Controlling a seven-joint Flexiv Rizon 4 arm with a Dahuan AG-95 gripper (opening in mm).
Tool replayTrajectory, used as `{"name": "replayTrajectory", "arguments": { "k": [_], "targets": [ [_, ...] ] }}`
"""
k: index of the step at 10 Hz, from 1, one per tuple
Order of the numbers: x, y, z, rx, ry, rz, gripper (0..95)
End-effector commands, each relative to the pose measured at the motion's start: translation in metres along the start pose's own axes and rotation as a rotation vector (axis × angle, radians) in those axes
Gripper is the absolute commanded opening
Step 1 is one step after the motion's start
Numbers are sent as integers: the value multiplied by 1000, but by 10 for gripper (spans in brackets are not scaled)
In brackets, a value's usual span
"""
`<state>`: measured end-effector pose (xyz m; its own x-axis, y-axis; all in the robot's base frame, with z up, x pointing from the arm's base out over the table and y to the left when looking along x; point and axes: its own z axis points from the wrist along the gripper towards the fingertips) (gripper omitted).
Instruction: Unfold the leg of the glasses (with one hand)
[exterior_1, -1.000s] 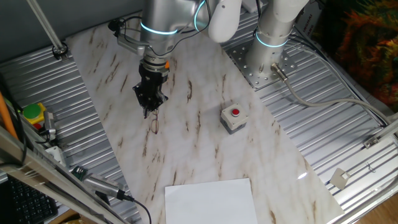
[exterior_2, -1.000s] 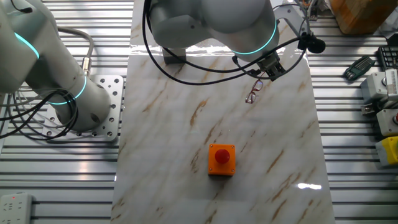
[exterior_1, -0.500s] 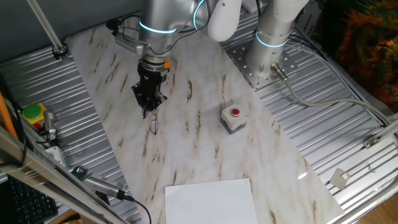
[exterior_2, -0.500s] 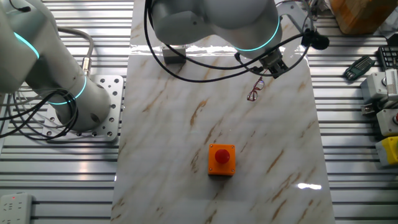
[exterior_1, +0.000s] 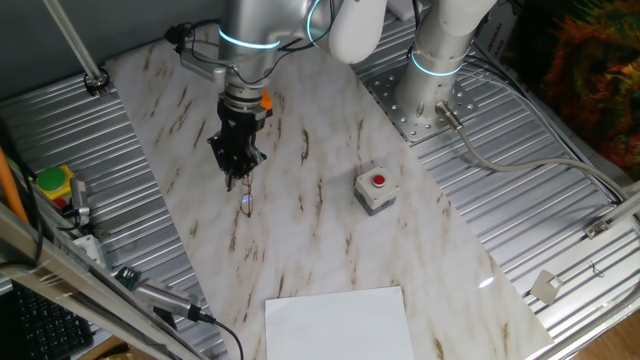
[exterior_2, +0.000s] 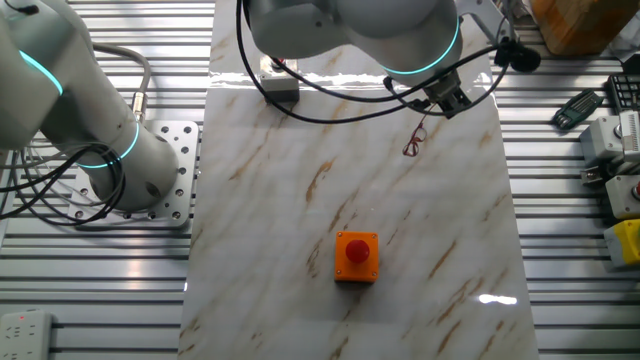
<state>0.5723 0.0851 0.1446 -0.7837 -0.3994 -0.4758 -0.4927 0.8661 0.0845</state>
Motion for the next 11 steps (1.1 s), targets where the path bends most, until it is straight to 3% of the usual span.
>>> {"name": "replayTrajectory", "arguments": {
  "k": [1, 8, 11],
  "targets": [
    [-1, 0, 0, -3, 0, 2, 0],
    [-3, 1, -4, -17, -45, -8, 0],
    [-3, 1, -4, -21, -45, -11, 0]
  ]
}}
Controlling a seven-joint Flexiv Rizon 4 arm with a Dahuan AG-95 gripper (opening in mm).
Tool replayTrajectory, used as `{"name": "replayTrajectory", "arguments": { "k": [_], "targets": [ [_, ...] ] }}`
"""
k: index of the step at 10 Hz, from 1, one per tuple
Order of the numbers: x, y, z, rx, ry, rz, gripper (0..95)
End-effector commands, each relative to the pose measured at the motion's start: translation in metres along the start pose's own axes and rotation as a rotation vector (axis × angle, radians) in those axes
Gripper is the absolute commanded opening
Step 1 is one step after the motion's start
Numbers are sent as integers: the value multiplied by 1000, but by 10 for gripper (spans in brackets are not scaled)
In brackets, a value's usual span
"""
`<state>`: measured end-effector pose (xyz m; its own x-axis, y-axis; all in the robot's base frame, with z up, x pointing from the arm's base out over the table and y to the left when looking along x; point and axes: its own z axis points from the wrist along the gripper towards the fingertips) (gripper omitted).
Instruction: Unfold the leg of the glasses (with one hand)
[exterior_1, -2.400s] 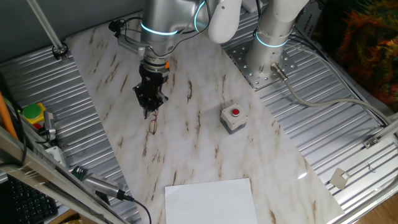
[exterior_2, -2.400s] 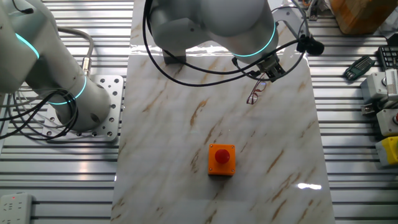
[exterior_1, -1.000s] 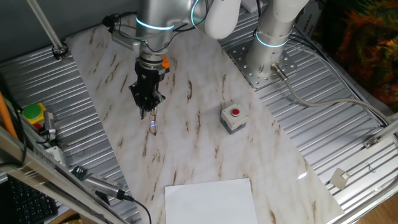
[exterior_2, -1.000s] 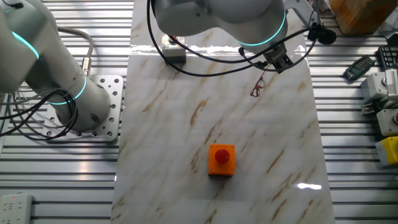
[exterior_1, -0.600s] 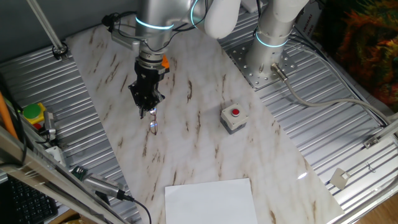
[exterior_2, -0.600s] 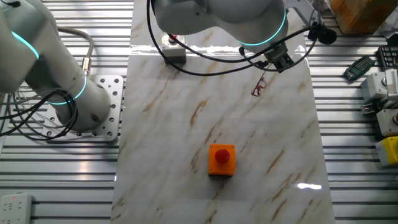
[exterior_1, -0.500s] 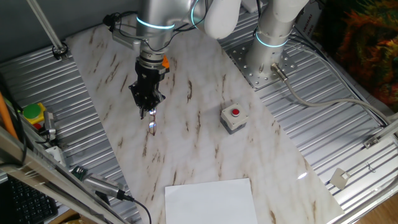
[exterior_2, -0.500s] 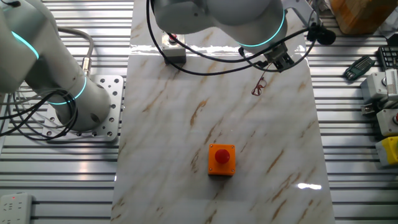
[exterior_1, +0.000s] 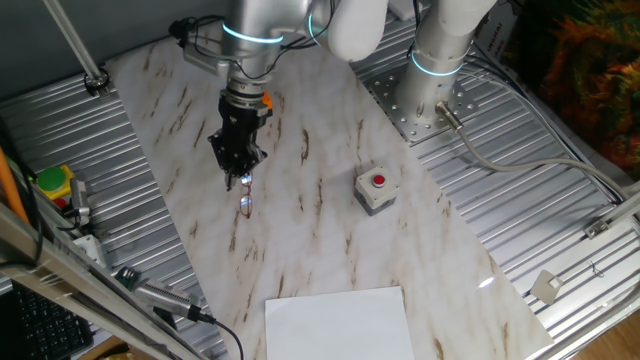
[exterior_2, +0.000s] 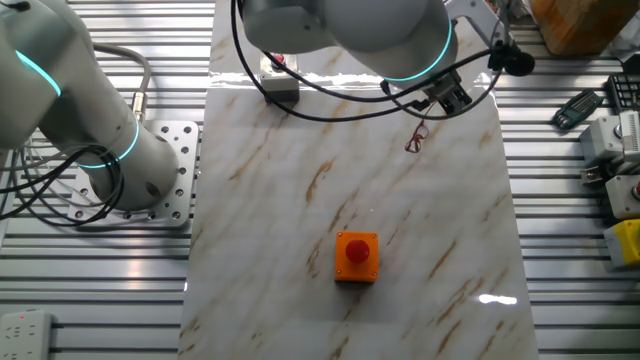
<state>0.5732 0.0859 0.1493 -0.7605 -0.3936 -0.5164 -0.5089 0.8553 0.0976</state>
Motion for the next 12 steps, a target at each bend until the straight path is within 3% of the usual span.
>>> {"name": "replayTrajectory", "arguments": {
  "k": [1, 5, 12],
  "targets": [
    [0, 1, 0, 1, 2, -2, 0],
    [2, -1, 2, 2, 24, -3, 0],
    [4, -2, 6, 0, 36, -15, 0]
  ]
}}
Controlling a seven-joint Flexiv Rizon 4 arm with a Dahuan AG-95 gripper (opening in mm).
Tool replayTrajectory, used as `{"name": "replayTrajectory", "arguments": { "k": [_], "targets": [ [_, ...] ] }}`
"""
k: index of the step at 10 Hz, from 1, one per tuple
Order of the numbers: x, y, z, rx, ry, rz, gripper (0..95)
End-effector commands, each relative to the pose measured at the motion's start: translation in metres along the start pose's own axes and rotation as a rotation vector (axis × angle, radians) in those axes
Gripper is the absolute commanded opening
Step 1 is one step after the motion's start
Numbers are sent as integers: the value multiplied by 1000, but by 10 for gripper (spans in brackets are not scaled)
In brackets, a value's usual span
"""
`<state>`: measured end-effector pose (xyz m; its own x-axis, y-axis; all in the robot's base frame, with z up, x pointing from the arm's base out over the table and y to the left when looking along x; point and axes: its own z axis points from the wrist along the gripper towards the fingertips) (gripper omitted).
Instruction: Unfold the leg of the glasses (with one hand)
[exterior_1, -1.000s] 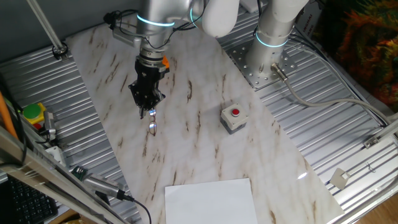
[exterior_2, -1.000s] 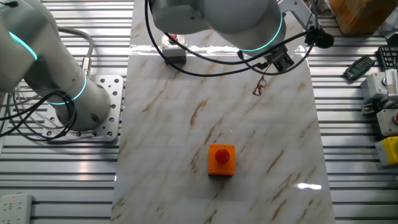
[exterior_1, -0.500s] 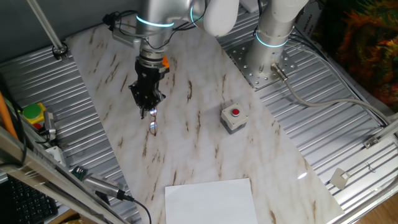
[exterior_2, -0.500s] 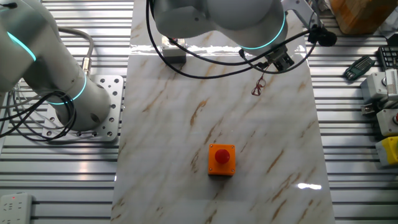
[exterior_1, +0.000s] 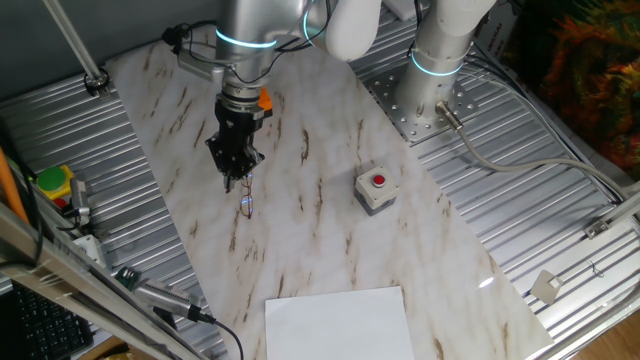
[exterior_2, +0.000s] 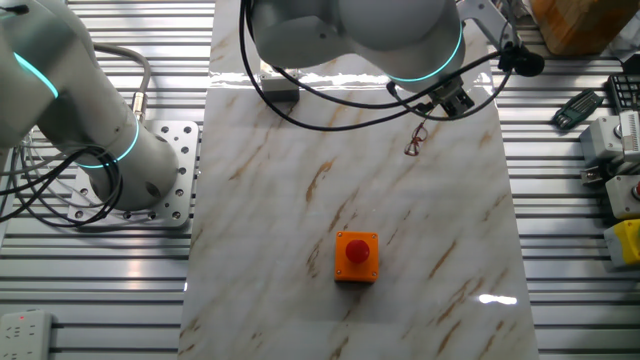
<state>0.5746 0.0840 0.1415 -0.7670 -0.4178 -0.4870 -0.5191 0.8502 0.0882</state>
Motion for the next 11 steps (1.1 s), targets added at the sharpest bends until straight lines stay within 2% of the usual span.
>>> {"name": "replayTrajectory", "arguments": {
  "k": [1, 11],
  "targets": [
    [0, 1, -2, -2, -4, 1, 0],
    [-1, 2, -4, -3, -11, 2, 0]
  ]
}}
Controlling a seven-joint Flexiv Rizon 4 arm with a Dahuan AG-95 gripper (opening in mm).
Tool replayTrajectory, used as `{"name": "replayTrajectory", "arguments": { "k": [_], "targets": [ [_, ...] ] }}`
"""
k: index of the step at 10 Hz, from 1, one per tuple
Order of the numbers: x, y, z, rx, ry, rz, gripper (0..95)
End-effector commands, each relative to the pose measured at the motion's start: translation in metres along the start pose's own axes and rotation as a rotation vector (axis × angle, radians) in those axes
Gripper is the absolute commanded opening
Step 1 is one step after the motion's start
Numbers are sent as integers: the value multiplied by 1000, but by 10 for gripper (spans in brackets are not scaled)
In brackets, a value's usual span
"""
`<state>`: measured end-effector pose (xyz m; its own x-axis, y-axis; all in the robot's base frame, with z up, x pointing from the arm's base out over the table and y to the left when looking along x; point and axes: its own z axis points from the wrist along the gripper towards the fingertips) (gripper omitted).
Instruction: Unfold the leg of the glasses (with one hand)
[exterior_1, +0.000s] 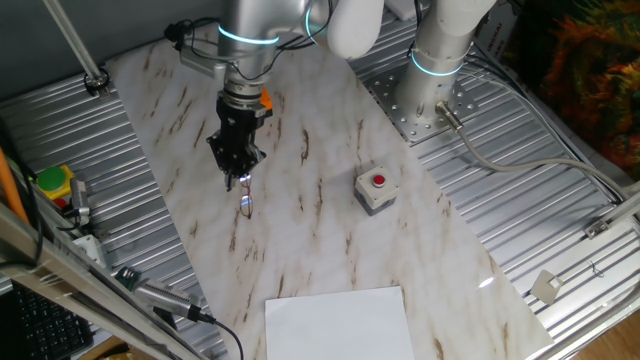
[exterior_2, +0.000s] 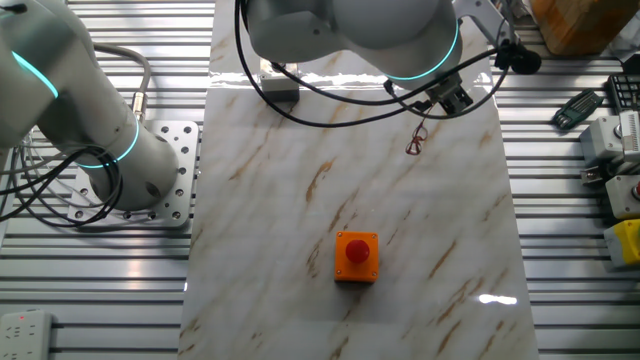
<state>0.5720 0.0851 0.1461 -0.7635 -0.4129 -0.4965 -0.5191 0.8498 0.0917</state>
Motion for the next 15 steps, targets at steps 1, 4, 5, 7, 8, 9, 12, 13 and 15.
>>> {"name": "replayTrajectory", "arguments": {
  "k": [1, 4, 5, 7, 8, 9, 12, 13, 15],
  "targets": [
    [0, 0, 0, 1, 1, -1, 0],
    [0, 0, 0, 14, 9, -23, 190],
    [0, 0, 0, 18, 12, -28, 190],
    [0, 0, 0, 28, 20, -40, 380],
    [0, 0, 0, 35, 25, -43, 380],
    [0, 0, 0, 38, 29, -44, 380],
    [0, 0, 0, 44, 58, -53, 380],
    [0, 0, 0, 50, 93, -71, 190],
    [0, -1, 2, 35, 195, -85, 190]
  ]
}}
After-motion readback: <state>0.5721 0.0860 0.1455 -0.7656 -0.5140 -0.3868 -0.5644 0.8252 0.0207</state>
